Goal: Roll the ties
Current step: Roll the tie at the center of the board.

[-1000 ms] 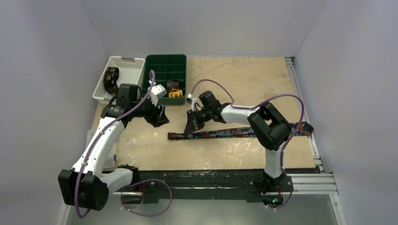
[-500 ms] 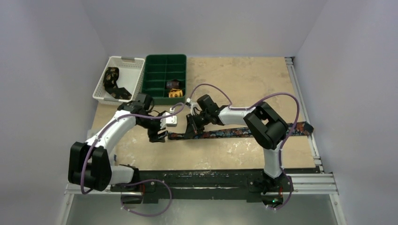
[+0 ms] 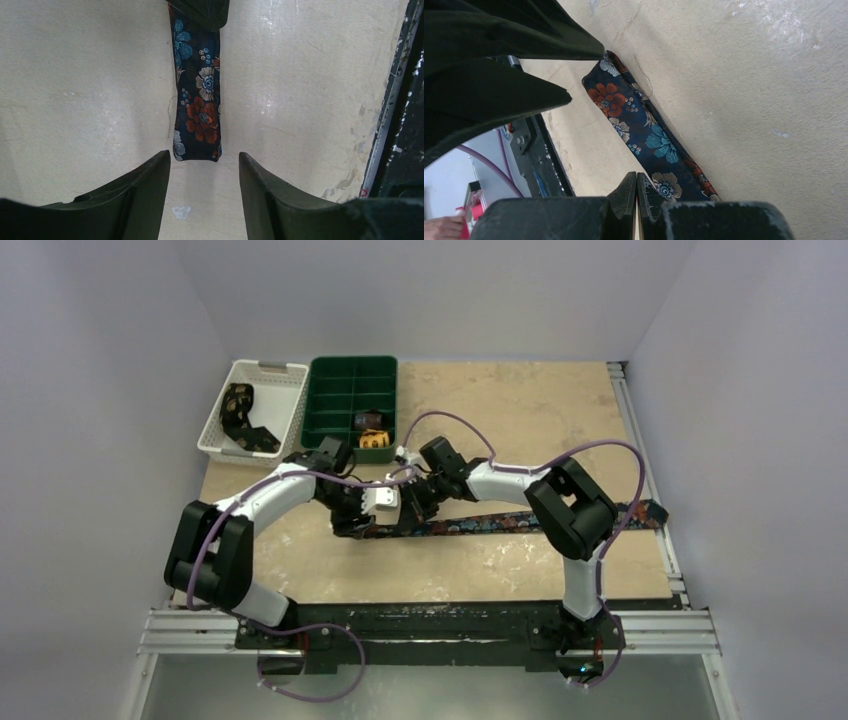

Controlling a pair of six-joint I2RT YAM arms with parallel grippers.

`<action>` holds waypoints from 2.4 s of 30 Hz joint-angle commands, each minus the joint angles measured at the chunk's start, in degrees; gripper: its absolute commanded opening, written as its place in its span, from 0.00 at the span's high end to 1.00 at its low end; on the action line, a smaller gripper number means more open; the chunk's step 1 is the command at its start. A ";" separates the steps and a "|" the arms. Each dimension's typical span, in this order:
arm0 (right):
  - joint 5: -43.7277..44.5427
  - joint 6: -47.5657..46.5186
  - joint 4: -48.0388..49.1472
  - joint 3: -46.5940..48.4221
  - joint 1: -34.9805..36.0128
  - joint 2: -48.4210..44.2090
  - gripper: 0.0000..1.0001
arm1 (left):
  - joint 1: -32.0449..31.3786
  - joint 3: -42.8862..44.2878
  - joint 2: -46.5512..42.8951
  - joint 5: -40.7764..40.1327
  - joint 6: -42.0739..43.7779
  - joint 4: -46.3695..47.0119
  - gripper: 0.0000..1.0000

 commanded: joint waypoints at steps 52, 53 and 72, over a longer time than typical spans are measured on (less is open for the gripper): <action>5.11 -0.78 -1.80 5.53 0.01 9.32 1.00 | 5.33 -14.14 -8.14 13.80 -92.87 37.42 1.00; 5.10 -0.77 -1.73 5.51 0.01 9.21 1.00 | 3.92 -13.37 -7.28 12.73 -92.91 37.41 1.00; -3.23 0.43 -5.49 5.85 -5.04 -1.75 0.81 | 2.40 -9.42 -3.51 2.29 -91.88 31.70 1.00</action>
